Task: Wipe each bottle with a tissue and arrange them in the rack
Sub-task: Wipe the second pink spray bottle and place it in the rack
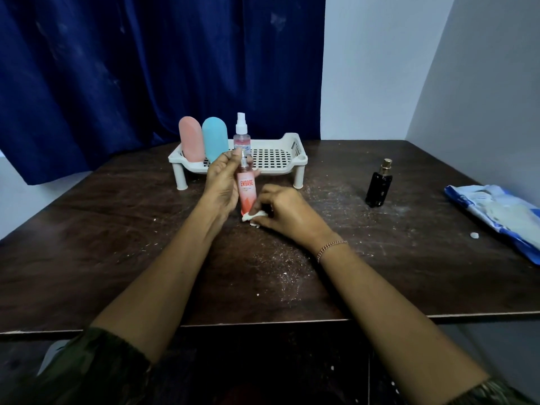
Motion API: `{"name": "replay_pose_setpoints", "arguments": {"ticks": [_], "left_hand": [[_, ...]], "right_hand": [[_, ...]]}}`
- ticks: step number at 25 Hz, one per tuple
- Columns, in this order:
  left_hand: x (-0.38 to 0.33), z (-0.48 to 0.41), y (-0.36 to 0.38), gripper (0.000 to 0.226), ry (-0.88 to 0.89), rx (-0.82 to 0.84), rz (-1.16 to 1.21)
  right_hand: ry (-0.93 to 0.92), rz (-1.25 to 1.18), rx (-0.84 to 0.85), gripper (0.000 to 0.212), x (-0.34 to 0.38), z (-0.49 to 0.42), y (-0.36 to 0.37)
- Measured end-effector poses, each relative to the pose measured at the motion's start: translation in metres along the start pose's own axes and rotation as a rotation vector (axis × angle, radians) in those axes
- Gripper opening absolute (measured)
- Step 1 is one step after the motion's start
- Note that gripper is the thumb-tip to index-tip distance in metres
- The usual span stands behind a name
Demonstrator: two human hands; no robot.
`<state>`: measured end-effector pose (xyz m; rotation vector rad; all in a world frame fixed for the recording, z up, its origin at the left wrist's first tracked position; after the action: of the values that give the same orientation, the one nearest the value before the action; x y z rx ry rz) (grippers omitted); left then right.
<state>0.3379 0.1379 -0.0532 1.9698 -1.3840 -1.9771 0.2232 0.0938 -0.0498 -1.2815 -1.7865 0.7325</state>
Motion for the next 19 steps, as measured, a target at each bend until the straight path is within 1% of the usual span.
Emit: {"name": "replay_pose_setpoints", "arguments": {"ticks": [3, 5, 8, 12, 16, 19], "left_hand": [[-0.001, -0.002, -0.001, 0.014, -0.003, 0.009, 0.022], [0.003, -0.001, 0.001, 0.016, -0.007, 0.015, -0.032], [0.012, 0.004, 0.007, 0.016, -0.018, 0.03, -0.087], [0.008, 0.005, 0.009, 0.015, 0.02, 0.021, -0.06], [0.002, 0.002, 0.001, 0.012, 0.045, -0.017, -0.088], [0.0, 0.0, -0.006, 0.01, 0.053, -0.065, -0.11]], "right_hand": [[0.057, -0.004, -0.009, 0.016, -0.008, -0.002, -0.004], [0.099, -0.021, -0.026, 0.014, -0.015, -0.001, -0.008], [0.099, -0.023, -0.036, 0.013, -0.016, 0.001, -0.009], [0.101, -0.033, -0.036, 0.013, -0.015, 0.001, -0.008], [0.116, -0.188, -0.137, 0.011, -0.017, 0.002, -0.018], [0.064, -0.269, -0.121, 0.013, -0.008, 0.003, -0.015]]}}
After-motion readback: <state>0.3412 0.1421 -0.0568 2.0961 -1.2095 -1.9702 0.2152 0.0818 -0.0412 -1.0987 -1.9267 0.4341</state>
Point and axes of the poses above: each hand's wrist, its own z-axis away from the middle knuckle, its own y-axis out of the palm, x = y × z, the point moved 7 cm from there along -z, towards the middle knuckle
